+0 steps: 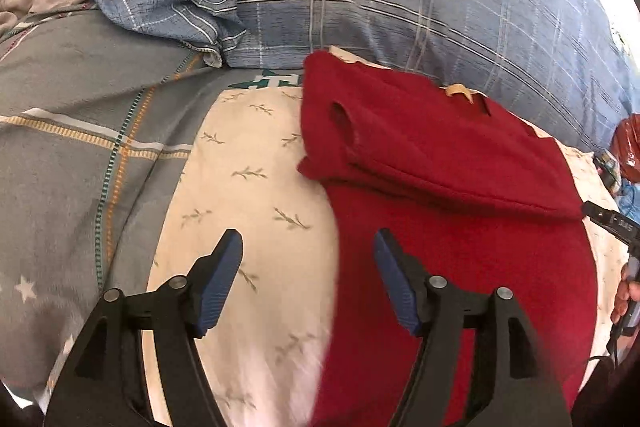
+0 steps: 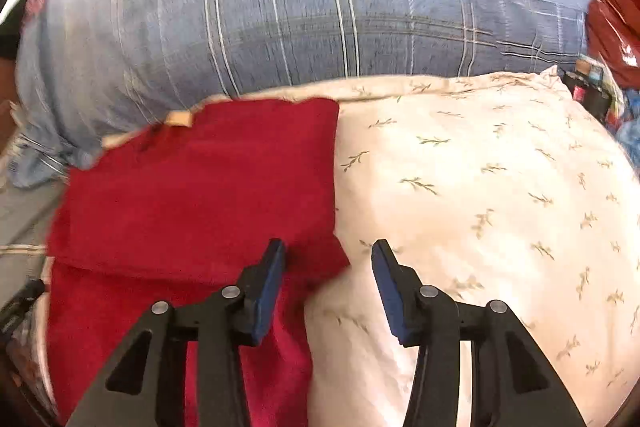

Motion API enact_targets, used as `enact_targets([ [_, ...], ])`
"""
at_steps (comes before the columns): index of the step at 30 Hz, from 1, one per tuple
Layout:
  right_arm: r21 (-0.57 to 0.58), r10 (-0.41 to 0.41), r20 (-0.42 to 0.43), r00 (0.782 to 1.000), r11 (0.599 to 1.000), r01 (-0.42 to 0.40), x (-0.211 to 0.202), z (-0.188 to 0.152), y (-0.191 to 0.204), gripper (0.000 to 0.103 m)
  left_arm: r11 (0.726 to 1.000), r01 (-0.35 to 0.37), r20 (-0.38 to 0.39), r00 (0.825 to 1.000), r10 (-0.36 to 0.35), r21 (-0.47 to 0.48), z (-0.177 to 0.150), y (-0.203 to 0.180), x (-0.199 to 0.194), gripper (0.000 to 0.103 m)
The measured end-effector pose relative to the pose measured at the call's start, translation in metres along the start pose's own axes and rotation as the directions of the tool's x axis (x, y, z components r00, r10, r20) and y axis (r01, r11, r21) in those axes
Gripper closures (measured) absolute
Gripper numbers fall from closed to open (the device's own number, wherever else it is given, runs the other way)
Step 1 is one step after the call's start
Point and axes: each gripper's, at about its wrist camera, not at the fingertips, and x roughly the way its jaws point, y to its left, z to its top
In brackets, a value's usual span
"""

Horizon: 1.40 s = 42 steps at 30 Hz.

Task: Fold small clothes
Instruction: 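Smooth the folded sleeve edge with the right gripper, then close the right gripper on the red sweater's hem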

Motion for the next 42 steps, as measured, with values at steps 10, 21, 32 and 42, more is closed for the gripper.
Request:
enact_targets([
  [10,-0.063,0.056,-0.027,0.998,0.996,-0.057,0.003,-0.035,0.001,0.095,1.000,0.016,-0.030,0.999,-0.017,-0.019,-0.032,0.001,-0.036,0.033],
  [21,-0.030,0.148,-0.032,0.988,0.988,-0.149,-0.034,-0.063,-0.005,0.053,1.000,-0.021,-0.086,0.996,0.021,-0.008,-0.075,0.011,-0.044,0.031],
  [32,-0.055,0.135,-0.074,0.988,0.989,-0.139,-0.033,-0.097,0.010,0.052,0.999,-0.037,-0.063,0.997,0.038,0.024,-0.082,0.001,-0.054,0.031],
  [42,-0.129,0.109,-0.063,0.992,0.985,-0.116,-0.042,-0.111,0.011,0.096,0.999,-0.017,-0.090,0.996,0.020,0.033,-0.088,-0.007,-0.052,0.031],
])
